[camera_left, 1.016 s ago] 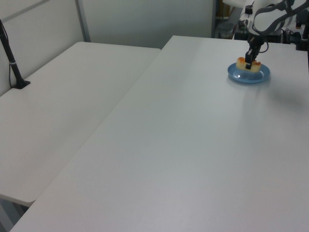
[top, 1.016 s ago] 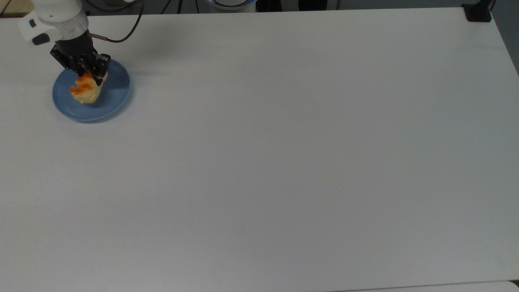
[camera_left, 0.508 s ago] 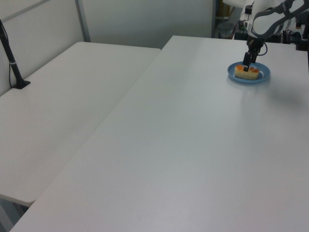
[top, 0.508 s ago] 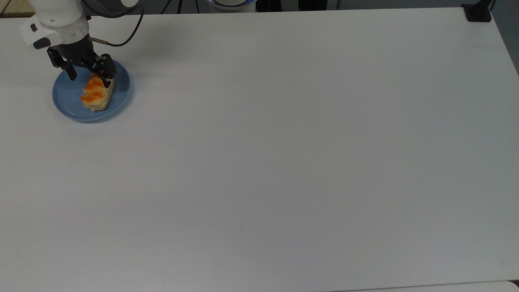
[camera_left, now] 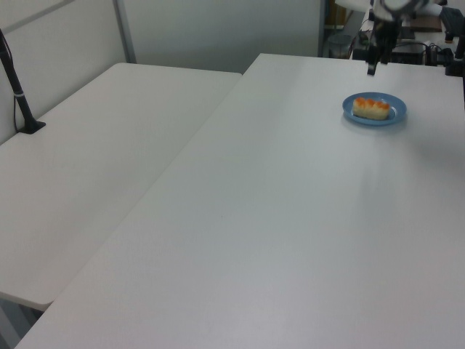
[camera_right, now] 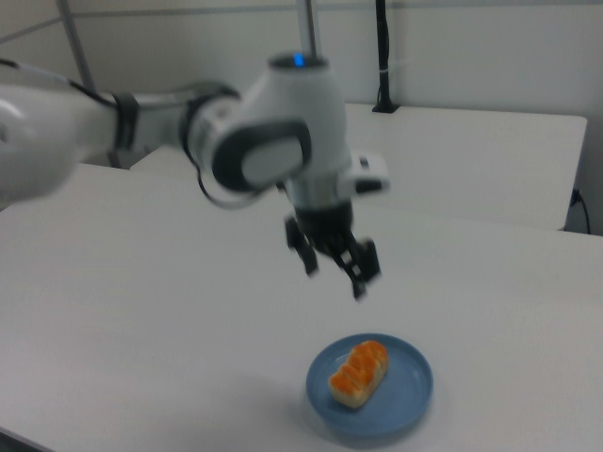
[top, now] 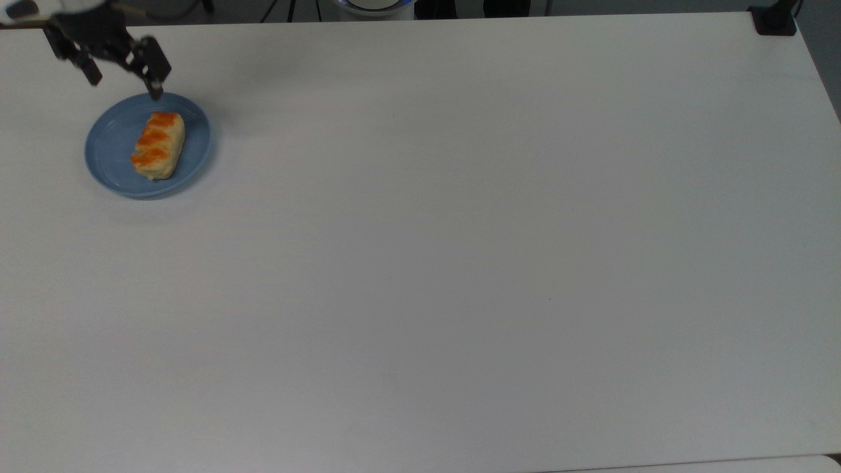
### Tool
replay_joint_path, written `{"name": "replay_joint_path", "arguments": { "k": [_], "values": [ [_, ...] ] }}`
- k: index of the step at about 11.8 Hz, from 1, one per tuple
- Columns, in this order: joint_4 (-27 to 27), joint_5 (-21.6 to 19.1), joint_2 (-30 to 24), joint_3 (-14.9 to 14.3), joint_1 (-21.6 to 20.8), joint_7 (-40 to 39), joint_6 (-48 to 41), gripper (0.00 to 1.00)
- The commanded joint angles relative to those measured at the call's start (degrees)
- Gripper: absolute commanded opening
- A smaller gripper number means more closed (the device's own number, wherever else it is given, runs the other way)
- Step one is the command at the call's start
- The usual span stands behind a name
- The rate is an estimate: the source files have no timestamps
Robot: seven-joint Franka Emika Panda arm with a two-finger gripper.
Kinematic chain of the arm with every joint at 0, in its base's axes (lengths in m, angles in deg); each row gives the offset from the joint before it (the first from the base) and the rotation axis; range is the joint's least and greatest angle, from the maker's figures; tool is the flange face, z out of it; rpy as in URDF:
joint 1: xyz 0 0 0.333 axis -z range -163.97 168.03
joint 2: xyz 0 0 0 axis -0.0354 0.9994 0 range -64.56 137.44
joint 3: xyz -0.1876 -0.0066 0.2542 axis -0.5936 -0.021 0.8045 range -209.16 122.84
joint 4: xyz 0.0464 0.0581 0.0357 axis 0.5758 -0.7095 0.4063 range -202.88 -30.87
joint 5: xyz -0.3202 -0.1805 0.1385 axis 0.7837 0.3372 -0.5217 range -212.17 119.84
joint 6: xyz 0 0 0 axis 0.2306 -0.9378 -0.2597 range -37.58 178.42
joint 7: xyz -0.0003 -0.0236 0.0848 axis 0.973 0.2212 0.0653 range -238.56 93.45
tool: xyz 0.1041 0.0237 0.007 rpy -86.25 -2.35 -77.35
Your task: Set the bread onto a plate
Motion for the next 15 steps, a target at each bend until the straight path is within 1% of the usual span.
{"name": "replay_joint_path", "arguments": {
  "k": [1, 2, 4, 5, 6, 7, 8, 10, 11, 13, 15],
  "values": [
    [14.7, -2.3, -0.7, -0.2, -8.8, 6.1, -18.9, 1.00],
    [16.7, -2.3, -0.7, -0.1, -12.1, 8.9, -20.3, 1.00],
    [18.7, -2.3, -0.7, -0.2, -18.3, 16.5, -20.5, 1.00],
    [19.5, -2.4, -1.0, -0.9, -21.2, 19.5, -20.6, 1.00],
    [19.6, -2.2, -1.7, -0.9, -23.4, 21.7, -20.2, 1.00],
    [19.6, -1.7, -1.5, -0.9, -25.8, 22.0, -19.9, 1.00],
    [19.3, -1.0, -1.5, -0.8, -26.1, 20.7, -19.9, 1.00],
    [19.2, 0.6, -1.4, -0.8, -26.3, 11.9, -19.8, 1.00],
    [18.9, 1.0, -1.2, -0.8, -26.3, 10.0, -19.6, 1.00],
    [17.7, 3.4, -1.0, -0.8, -26.3, 8.4, -16.8, 1.00],
    [17.3, 3.6, -1.6, -0.8, -26.4, 9.9, -17.1, 1.00]
  ]
}}
